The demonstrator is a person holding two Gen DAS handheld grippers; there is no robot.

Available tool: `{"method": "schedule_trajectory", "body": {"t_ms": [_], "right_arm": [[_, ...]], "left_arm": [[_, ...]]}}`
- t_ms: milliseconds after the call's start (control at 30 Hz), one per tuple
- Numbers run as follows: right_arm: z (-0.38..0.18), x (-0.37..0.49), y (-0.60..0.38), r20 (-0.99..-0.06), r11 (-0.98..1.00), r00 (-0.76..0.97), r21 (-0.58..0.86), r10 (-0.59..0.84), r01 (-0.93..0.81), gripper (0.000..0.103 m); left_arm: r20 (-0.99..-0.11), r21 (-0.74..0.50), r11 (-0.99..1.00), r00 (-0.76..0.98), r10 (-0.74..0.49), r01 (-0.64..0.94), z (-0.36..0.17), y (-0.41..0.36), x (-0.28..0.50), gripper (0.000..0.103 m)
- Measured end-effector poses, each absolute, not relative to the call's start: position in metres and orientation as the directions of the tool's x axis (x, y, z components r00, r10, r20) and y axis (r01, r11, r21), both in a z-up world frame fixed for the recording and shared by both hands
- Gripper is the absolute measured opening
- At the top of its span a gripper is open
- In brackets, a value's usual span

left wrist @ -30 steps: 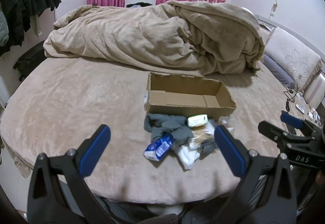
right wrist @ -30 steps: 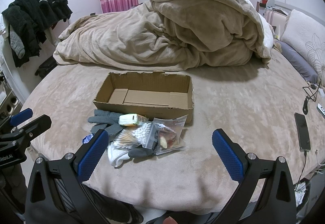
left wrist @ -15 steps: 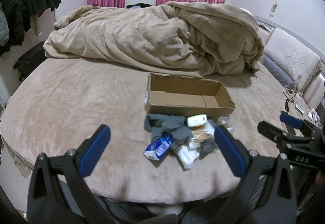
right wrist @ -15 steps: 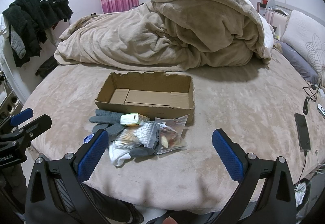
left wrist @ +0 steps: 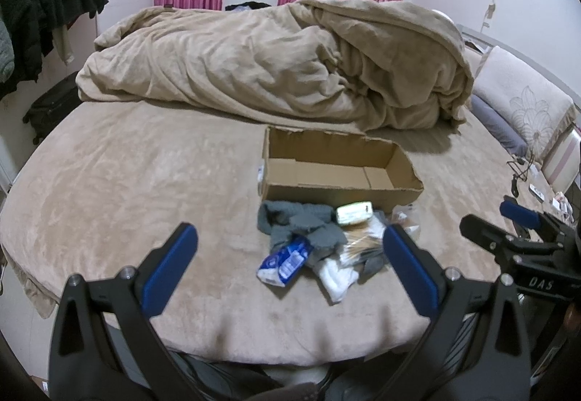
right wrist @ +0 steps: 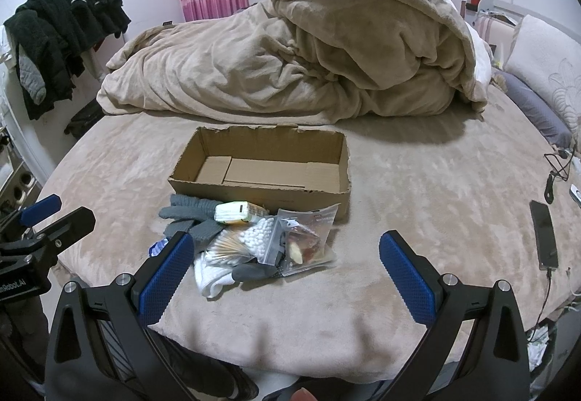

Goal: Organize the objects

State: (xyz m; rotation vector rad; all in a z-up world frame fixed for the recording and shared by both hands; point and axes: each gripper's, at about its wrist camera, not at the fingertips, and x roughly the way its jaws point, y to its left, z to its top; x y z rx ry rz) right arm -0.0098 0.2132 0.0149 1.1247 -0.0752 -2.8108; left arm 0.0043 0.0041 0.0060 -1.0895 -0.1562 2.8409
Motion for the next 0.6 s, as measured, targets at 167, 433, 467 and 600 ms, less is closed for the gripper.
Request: {"method": "schedule_trajectory", "body": {"t_ms": [167,433,467,600], "right_arm": [[0.014,-0.017,0.216,-0.692,-0.992,-0.711,0.095,-0.129,0.087,0.103],[-0.001,-0.032,0.22,-0.716,-0.992,-0.687,0.101,-0.126,0.078,0.103],[-0.004,-0.035,0.221,-0.72,-0.992,-0.683,0.101,-0.124,0.074,0.103],[-0.017,-0.049,0.228,-0.735,-0.993,-0.669,0.102,-0.113,0.057,0.103]], "left_arm": [[-0.664,-0.13,-0.99,-0.737,0.128,-0.054,0.003,0.004,-0.001,0.102],[-0.694,-0.127,-0.99,-0.708,0.131,-0.058,-0.015,0.007,-0.017,0.102],[-0.701,-0.124,-0.991,-0.701,0.128,-0.058,-0.02,0.007,-0.021,0.102],[-0.744,-0.114,-0.992,-0.657,0.117,-0.048,-0.05,0.006,-0.038,0.102]]}}
